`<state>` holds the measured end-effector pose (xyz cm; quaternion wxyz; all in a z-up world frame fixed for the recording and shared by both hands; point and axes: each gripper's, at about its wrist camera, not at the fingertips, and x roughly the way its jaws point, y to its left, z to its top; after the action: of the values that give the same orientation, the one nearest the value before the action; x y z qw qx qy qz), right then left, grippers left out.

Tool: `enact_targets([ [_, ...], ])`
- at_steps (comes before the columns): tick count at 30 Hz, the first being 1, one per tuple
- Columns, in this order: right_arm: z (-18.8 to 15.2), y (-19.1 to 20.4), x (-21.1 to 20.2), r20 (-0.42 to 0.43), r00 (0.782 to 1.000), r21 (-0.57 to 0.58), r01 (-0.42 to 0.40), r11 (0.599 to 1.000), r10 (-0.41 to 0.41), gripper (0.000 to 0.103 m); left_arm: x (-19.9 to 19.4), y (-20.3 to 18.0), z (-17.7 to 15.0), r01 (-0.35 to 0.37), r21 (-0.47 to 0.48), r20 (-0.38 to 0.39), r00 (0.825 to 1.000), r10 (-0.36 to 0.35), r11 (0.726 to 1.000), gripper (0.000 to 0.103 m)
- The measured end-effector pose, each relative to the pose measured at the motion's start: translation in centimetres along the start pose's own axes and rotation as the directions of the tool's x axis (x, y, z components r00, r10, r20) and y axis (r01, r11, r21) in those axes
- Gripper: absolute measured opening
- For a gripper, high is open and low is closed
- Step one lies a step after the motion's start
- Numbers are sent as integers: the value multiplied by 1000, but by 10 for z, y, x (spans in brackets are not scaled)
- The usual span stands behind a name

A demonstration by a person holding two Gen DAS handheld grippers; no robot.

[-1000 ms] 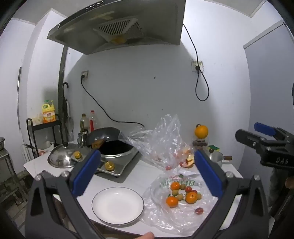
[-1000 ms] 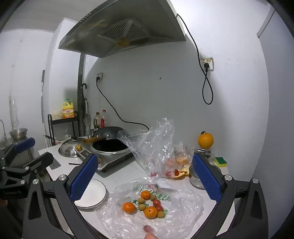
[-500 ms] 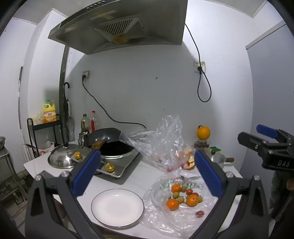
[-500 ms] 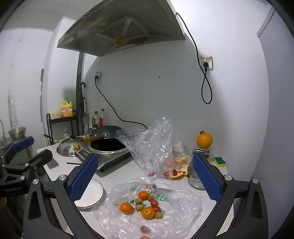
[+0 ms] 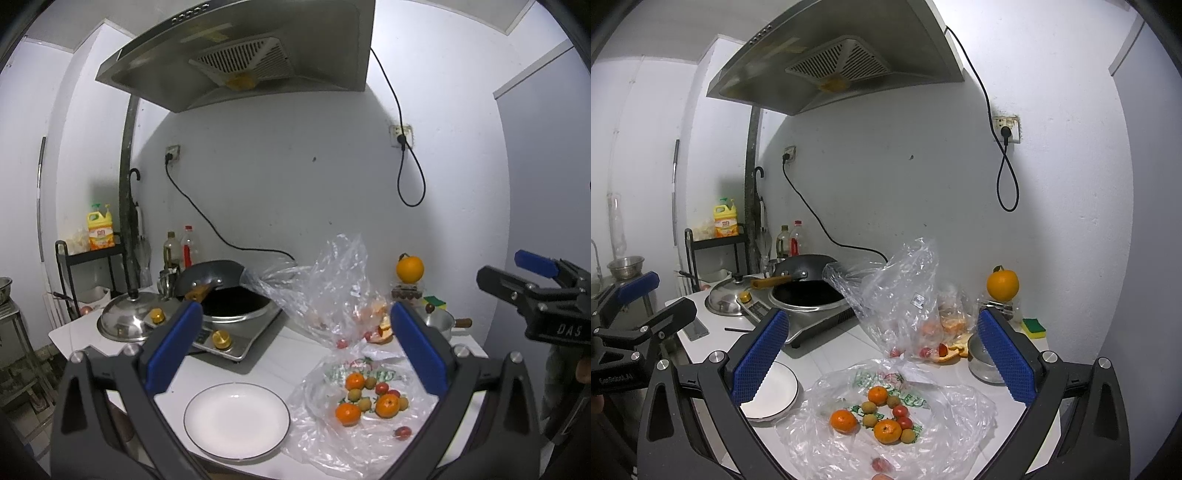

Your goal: Organize fruits

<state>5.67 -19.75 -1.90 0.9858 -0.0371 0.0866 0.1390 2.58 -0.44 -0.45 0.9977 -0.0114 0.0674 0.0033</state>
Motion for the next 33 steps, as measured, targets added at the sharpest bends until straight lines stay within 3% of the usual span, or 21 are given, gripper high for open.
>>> enact_targets([
  [33,0,-4,1,0,1000,0,-3,1000,3,103,-5,-8,-2,8,10,0,1000,-8,1000,103],
])
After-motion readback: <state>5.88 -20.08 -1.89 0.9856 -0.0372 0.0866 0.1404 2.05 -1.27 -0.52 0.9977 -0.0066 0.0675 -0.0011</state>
